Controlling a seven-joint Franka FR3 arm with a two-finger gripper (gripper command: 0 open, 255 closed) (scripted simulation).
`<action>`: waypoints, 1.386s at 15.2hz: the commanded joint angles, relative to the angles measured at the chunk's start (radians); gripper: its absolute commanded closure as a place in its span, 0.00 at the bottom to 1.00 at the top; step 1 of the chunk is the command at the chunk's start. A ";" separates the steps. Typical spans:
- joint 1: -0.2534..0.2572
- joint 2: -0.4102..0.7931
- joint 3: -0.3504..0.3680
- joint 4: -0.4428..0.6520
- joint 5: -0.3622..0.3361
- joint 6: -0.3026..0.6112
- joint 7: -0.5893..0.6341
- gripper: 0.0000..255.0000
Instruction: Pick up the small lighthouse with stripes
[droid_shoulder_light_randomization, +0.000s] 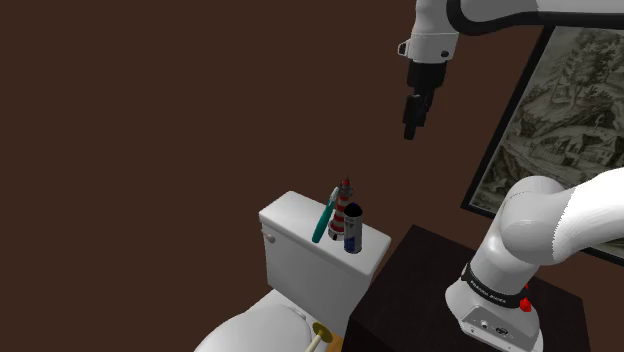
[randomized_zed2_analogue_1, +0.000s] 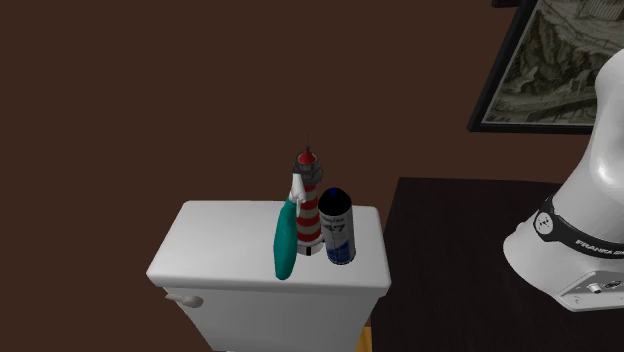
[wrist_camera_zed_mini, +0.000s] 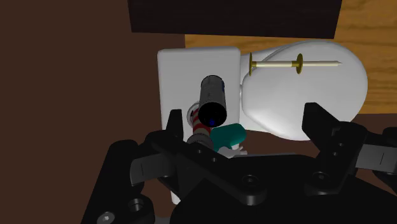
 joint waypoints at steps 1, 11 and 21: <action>0.000 0.000 0.000 0.000 0.000 0.000 0.000 0.00; -0.022 0.116 -0.082 -0.239 0.031 0.445 -0.022 0.00; 0.002 0.437 -0.175 -0.309 0.137 0.920 -0.109 0.00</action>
